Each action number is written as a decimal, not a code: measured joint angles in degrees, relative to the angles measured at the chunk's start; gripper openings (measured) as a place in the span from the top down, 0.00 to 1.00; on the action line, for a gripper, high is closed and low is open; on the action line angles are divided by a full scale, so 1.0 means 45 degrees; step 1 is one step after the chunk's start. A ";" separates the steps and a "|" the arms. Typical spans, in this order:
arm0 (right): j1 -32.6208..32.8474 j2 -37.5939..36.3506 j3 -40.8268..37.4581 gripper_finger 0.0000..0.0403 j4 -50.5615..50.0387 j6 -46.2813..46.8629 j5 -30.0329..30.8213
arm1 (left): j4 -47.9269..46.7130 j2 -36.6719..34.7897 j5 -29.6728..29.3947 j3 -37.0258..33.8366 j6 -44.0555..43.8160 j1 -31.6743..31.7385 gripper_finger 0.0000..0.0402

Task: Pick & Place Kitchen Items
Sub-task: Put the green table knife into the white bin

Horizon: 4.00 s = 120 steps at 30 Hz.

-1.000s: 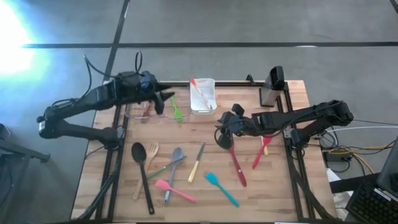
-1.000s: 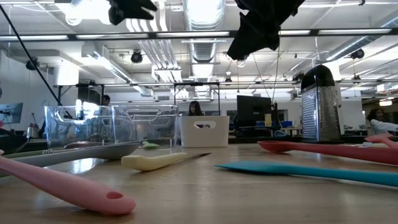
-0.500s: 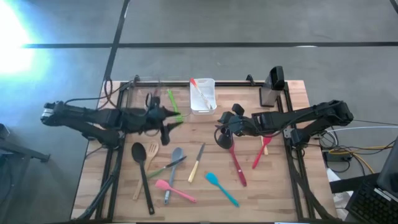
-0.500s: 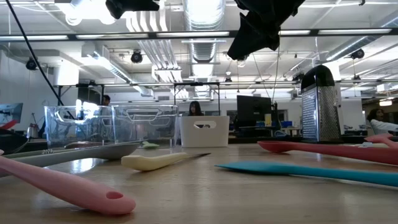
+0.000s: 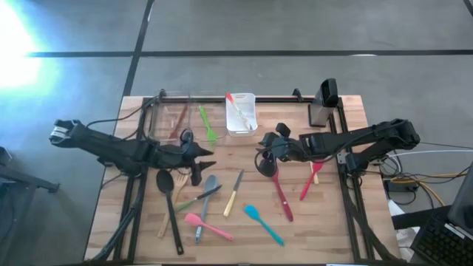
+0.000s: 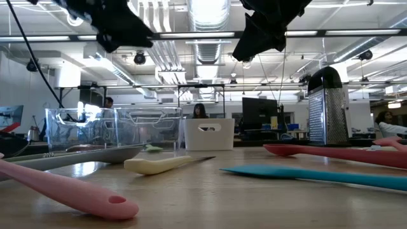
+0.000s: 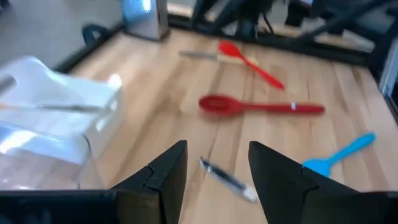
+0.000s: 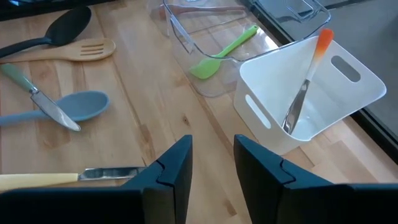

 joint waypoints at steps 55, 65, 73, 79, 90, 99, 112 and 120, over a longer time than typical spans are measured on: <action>0.0024 0.0000 0.0000 0.65 -0.0272 0.0655 -0.0011 | -0.4990 0.3976 0.4747 -0.0269 -0.4768 -0.2545 0.65; 0.0024 0.0000 0.0000 0.67 -0.0269 0.0654 -0.0011 | -0.4691 0.4458 0.5388 -0.0269 -0.5919 -0.2547 0.65; 0.0024 0.0000 0.0000 0.65 -0.0272 0.0650 -0.0011 | -0.4569 0.4621 0.5465 -0.0269 -0.6607 -0.2651 0.65; 0.0024 0.0000 -0.0027 0.64 -0.0277 0.0645 -0.0011 | -0.4336 0.5051 0.5468 -0.0269 -0.6745 -0.2723 0.65; 0.0024 0.0000 -0.0121 0.65 -0.0267 0.0645 -0.0011 | -0.4005 0.6422 0.5151 -0.0229 -0.6935 -0.2813 0.65; 0.0024 0.0000 -0.0151 0.63 -0.0267 0.0645 -0.0006 | -0.3803 0.7220 0.4205 -0.0250 -0.7151 -0.2832 0.71; 0.0024 0.0000 -0.0188 0.67 -0.0250 0.0606 -0.0001 | -0.3298 0.7701 0.3351 -0.0258 -0.7069 -0.2827 0.87; 0.0024 0.0000 -0.0209 0.64 -0.0245 0.0613 -0.0001 | -0.3293 0.6544 0.3268 -0.0254 -0.6559 -0.2812 0.87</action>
